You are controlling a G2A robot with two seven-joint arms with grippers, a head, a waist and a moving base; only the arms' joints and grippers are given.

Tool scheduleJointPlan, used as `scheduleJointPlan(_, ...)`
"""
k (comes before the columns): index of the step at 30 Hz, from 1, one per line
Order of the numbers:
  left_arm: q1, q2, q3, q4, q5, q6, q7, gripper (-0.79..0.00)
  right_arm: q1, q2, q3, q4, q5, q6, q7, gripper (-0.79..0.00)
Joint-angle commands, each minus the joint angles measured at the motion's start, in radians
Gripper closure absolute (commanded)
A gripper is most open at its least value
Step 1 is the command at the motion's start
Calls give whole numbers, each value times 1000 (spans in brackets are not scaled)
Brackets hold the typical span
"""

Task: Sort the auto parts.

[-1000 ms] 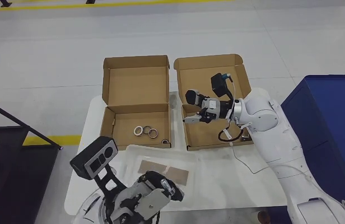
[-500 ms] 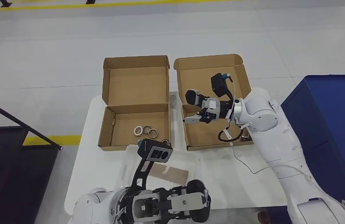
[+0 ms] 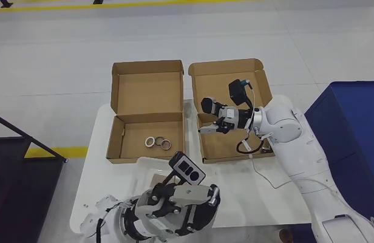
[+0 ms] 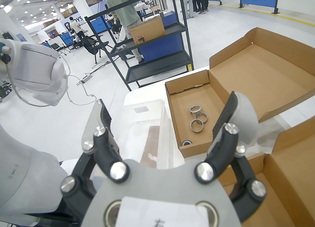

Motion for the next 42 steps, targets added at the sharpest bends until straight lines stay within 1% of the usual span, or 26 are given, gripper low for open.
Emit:
scheduleJointPlan(1, -2, 0, -7, 0, -45, 19, 8, 0, 0, 0, 0, 0, 0, 0, 0, -785)
scheduleJointPlan(5, -1, 1, -19, 0, -54, 26, -1, 0, 0, 0, 0, 0, 0, 0, 0, -785)
scheduleJointPlan(6, -5, 1, -24, 0, -40, 20, -12, 0, 0, 0, 0, 0, 0, 0, 0, -785)
scheduleJointPlan(7, -13, 2, -37, 0, 4, -6, -24, 0, 0, 0, 0, 0, 0, 0, 0, -785)
scheduleJointPlan(8, -17, 2, -51, 0, 62, -56, -34, 0, 0, 0, 0, 0, 0, 0, 0, -785)
scheduleJointPlan(10, -15, 1, -52, 0, 154, -142, -72, 0, 0, 0, 0, 0, 0, 0, 0, -785)
scheduleJointPlan(12, -4, -2, -65, 0, 223, -267, -77, 0, 0, 0, 0, 0, 0, 0, 0, -785)
scheduleJointPlan(14, -1, -4, -80, 0, 314, -374, -81, 0, 0, 0, 0, 0, 0, 0, 0, -785)
scheduleJointPlan(15, 0, -4, -82, 0, 357, -415, -90, 0, 0, 0, 0, 0, 0, 0, 0, -785)
scheduleJointPlan(16, 7, -4, -73, 0, 373, -432, -101, 0, 0, 0, 0, 0, 0, 0, 0, -785)
scheduleJointPlan(18, 21, -5, -48, 0, 338, -421, -122, 0, 0, 0, 0, 0, 0, 0, 0, -785)
scheduleJointPlan(21, 23, -5, -43, 0, 299, -400, -155, 0, 0, 0, 0, 0, 0, 0, 0, -785)
scheduleJointPlan(22, 23, -5, -27, 0, 248, -378, -191, 0, 0, 0, 0, 0, 0, 0, 0, -785)
scheduleJointPlan(23, 14, -7, -21, 2, 160, -344, -218, 0, 0, 0, 0, 0, 0, 0, 0, -785)
scheduleJointPlan(25, -23, -8, -35, 35, 18, -267, -274, 0, 0, 0, 0, 0, 0, 0, 0, -785)
scheduleJointPlan(28, -40, -9, -33, 95, -151, -166, -359, 0, 0, 0, 0, 0, 0, 0, 0, -785)
scheduleJointPlan(30, -29, -10, -30, 108, -215, -134, -394, 0, 0, 0, 0, 0, 0, 0, 0, -785)
scheduleJointPlan(32, -18, -11, -24, 116, -248, -113, -412, 0, 0, 0, 0, 0, 0, 0, 0, -785)
scheduleJointPlan(34, -23, -12, -25, 122, -262, -99, -428, 0, 0, 0, 0, 0, 0, 0, 0, -785)
scheduleJointPlan(37, -19, -12, -30, 141, -227, -101, -437, 0, 0, 0, 0, 0, 0, 0, 0, -785)
scheduleJointPlan(39, -17, -12, -38, 147, -181, -126, -435, 0, 0, 0, 0, 0, 0, 0, 0, -785)
scheduleJointPlan(40, -15, -12, -48, 142, -109, -181, -431, 0, 0, 0, 0, 0, 0, 0, 0, -785)
scheduleJointPlan(42, 2, -12, -58, 123, 89, -320, -413, 0, -10, 2, 7, -15, -11, 18, -22, -785)
